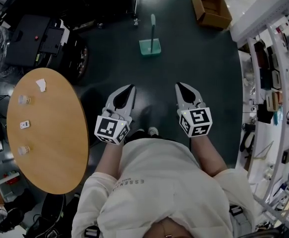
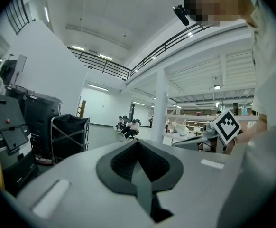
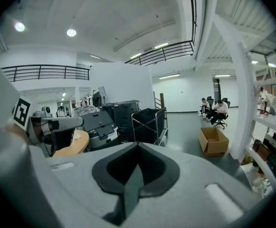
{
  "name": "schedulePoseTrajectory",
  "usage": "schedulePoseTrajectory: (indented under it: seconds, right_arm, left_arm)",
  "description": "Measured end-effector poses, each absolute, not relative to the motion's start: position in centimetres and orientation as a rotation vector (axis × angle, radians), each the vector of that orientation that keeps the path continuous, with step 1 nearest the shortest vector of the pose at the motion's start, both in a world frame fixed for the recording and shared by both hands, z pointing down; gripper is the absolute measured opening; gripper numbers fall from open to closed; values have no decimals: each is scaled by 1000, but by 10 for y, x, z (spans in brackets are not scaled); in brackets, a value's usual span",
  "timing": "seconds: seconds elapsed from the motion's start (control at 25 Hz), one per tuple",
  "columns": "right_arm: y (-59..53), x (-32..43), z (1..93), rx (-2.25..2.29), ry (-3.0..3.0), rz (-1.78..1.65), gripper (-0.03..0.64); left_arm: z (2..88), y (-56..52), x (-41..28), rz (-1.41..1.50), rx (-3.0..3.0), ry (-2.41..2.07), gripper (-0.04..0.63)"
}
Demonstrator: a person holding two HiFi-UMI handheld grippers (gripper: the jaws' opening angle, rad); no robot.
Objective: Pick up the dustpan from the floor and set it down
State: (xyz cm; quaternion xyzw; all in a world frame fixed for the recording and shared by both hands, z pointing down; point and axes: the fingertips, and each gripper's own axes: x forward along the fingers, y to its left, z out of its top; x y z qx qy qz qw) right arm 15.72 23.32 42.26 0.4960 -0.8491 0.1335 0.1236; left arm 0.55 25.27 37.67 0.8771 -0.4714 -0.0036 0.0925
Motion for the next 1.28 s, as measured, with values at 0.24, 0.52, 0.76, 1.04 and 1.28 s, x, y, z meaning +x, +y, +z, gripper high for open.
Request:
schedulePoseTrajectory:
  seconds: [0.24,0.52,0.76,1.04,1.28]
  right_arm:
    - [261,152,421,1413,-2487,366,-9]
    - [274,151,418,1412,-2489,339,-9]
    - [276,147,419,1416,-2489,332,-9]
    - [275,153,422,1434,-2452,295,-9]
    - [274,152,422,1434,-2448,275,-9]
  left_arm:
    - [374,276,9,-9,2627,-1394,17]
    - [373,291,21,-10,2649,-1347,17]
    - [374,292,22,-2,2656,-1331,17]
    - [378,290,22,-3,2656,-1323,17]
    - [379,288,23,-8,2658,-1319,17]
